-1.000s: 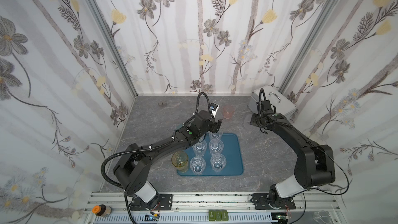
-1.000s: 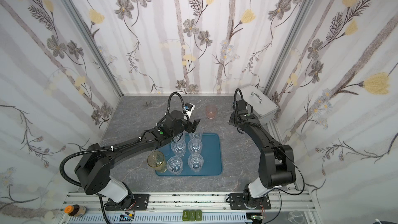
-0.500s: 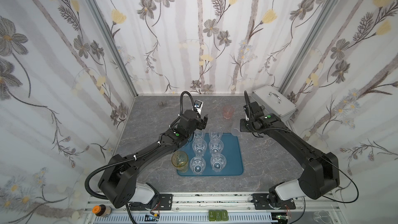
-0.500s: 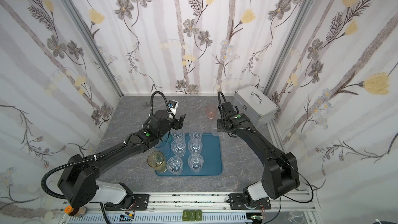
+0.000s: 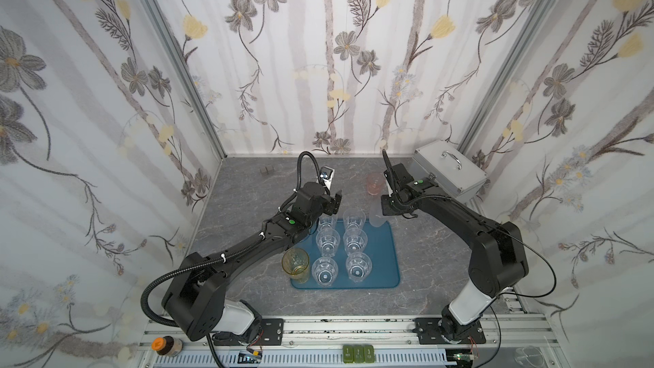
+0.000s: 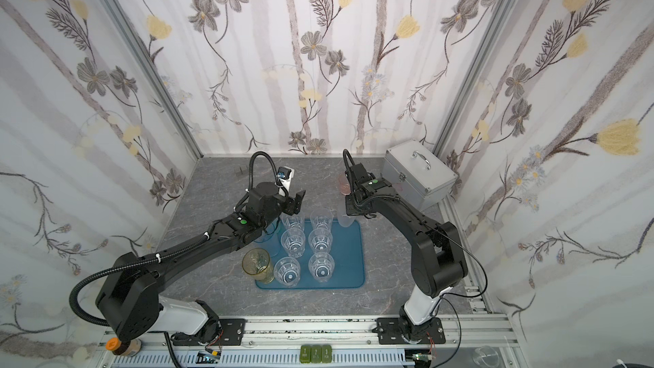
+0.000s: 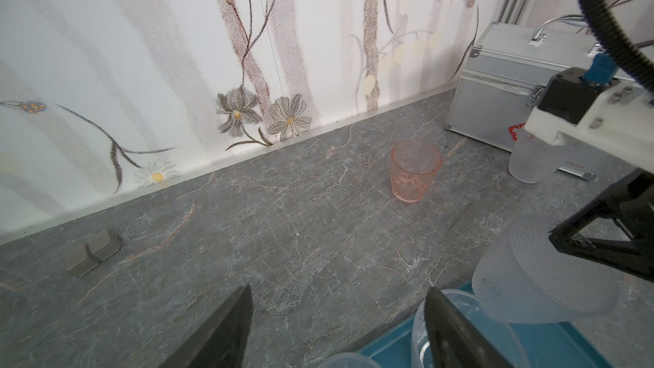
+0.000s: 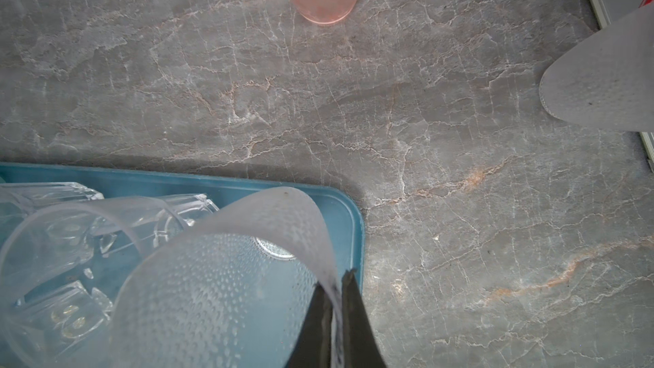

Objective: Place the glasses into the tray
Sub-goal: Place the glass on the tray.

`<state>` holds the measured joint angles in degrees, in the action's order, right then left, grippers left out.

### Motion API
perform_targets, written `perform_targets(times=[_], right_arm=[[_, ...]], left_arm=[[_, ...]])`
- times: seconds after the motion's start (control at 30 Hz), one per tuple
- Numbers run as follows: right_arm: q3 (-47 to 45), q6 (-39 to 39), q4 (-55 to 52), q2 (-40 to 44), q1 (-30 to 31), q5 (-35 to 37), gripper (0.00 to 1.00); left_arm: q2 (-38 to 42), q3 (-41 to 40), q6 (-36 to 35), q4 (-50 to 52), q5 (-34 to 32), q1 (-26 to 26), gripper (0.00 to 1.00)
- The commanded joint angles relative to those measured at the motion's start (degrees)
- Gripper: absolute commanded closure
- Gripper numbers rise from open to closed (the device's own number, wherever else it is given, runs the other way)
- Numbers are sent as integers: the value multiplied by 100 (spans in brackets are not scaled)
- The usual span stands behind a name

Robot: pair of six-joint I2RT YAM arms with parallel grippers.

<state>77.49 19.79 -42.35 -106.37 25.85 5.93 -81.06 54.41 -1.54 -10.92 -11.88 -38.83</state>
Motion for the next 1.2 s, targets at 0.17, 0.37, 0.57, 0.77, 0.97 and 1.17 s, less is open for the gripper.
perform_targets(times=[0.17,0.37,0.57,0.77,0.97,1.17], right_arm=[[-217,-160,-83,105,16,-6,92],[-140,-160,-28,-6,16,52,88],[-111,-205,-62,30,16,77,75],[-101,-188,-56,203,-49,-3,73],[127,7,193,809,-557,-302,69],[-265,430,1113,1243,-1650,-80,60]], left_arm=[[-93,34,-13,-216,43,4,22],[-129,35,42,-227,109,6,22],[-112,14,13,-226,59,7,22],[-173,77,49,-221,123,7,22],[-363,414,22,-200,-78,-313,22],[-1087,1153,18,-191,133,-895,22]])
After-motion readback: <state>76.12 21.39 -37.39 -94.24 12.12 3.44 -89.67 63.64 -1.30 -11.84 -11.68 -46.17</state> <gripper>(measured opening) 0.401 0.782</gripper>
